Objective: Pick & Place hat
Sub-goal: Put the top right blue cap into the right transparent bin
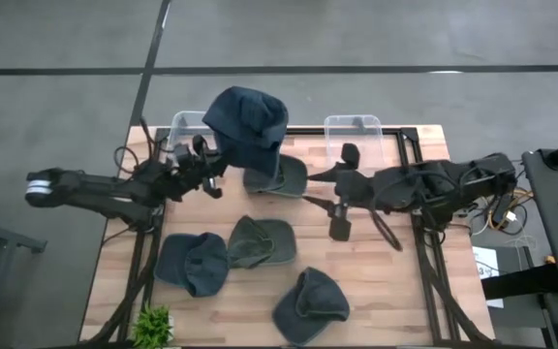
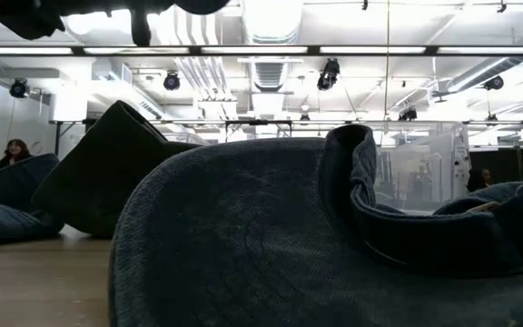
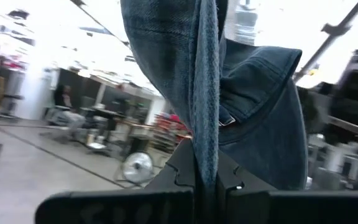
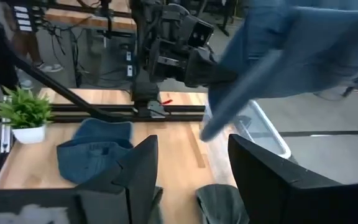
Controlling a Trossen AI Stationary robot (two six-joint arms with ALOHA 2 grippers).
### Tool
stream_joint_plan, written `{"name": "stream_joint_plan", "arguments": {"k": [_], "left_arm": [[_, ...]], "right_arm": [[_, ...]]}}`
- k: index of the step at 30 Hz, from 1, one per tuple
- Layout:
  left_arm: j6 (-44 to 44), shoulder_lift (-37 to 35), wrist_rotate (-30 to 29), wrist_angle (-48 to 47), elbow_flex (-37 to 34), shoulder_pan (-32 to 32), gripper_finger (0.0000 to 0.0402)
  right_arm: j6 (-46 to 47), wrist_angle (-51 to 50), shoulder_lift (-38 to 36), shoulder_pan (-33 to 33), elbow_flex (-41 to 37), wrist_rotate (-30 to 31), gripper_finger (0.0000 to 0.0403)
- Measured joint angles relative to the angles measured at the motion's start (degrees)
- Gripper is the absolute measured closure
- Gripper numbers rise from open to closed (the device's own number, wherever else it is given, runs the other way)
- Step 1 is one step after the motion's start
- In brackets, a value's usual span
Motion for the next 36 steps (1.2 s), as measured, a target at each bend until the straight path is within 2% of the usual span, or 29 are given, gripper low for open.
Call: {"name": "stream_joint_plan", "arguments": {"k": [4,16,19,29,36], "left_arm": [[1.6,3.0,-0.2,2.6,1.4,0.0,0.0398],[3.9,9.1,-0.2,2.6,6.3,-0.2,0.0398],[3.8,9.7,0.1,3.1,6.4,-0.2,0.0398],[6.4,8.9,2.0,4.8,6.3,-1.7,0.0398],[8.4,8.9,0.4,5.9,6.3,-2.3,0.0398]], "right_arm": [[-0.8,0.7,2.1,-1.8,-0.2,2.0,0.0209],[-5.2,2.5,6.2,-5.3,-0.2,2.4,0.0209],[-5.8,3.1,5.6,-5.6,-0.2,2.5,0.0214],[-4.6,0.7,2.7,-6.2,-0.2,8.3,0.0239],[-4.7,0.5,2.3,-6.0,-0.2,8.0,0.0242]]}}
